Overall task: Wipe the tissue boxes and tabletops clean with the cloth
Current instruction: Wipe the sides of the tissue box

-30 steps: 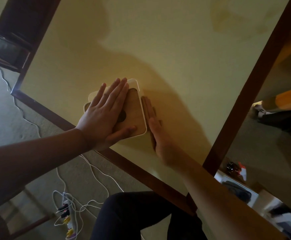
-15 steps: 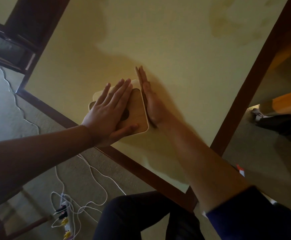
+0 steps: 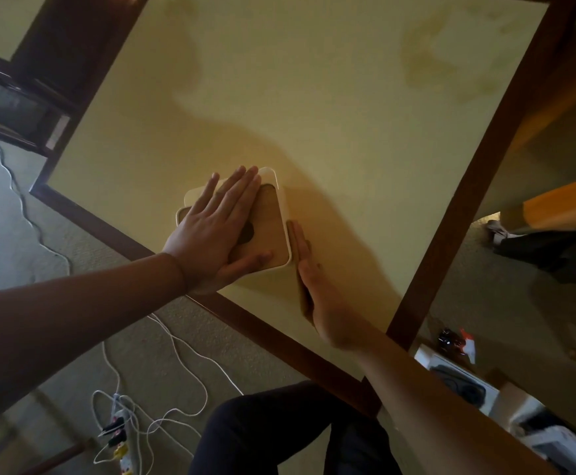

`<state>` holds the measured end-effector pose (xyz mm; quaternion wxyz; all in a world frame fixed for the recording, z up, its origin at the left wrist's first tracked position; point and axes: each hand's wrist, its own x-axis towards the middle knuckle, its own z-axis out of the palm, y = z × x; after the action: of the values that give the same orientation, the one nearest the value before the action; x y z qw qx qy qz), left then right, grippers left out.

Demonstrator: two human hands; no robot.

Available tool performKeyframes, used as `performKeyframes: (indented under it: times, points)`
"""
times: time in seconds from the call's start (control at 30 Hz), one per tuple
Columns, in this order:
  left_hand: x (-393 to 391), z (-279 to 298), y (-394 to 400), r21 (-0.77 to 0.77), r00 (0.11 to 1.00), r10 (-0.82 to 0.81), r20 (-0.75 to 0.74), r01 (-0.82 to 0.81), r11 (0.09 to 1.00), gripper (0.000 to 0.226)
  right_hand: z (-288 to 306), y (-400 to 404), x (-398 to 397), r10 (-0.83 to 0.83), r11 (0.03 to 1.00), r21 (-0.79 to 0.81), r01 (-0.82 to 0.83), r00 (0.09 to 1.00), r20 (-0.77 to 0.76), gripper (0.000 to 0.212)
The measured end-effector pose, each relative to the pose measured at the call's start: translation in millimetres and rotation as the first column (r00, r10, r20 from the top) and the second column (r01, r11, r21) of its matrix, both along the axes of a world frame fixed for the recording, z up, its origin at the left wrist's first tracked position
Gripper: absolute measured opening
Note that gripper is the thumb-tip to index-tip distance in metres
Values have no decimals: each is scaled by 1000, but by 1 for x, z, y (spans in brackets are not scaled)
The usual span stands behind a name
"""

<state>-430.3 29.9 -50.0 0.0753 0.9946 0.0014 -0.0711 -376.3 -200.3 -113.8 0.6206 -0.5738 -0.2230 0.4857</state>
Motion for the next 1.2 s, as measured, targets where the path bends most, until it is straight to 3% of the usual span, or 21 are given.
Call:
performKeyframes:
  times: [0.23,0.33,0.5,0.6,0.8,1.07,1.2]
  points:
    - [0,1,-1,11,1000,-5,-11,5,1000,105,-17,86,57,-53,999,13,52,991,119,51]
    - [1,1,-1,21,1000,-9,-15,10,1000,104,-15,113,82,-26,999,22,24,991,135,62]
    - [0,-1,0,18,1000,-6,-10,7,1000,104,-7,92,65,-38,999,4,38,974,224,48]
    - [0,-1,0,16,1000,-4,-9,4,1000,105,-5,54,35,-23,998,-45,37,960,279,50]
    - [-1,-3,2,17,1000,-2,-8,2,1000,105,5,10,-14,-91,996,-11,91,996,-12,49]
    - [2,-1,0,15,1000,0,-24,1,1000,107,-12,78,50,-62,998,-10,65,975,215,51]
    - [2,0,0,12,1000,5,-27,-4,1000,107,-12,117,86,-43,997,-55,52,988,146,65]
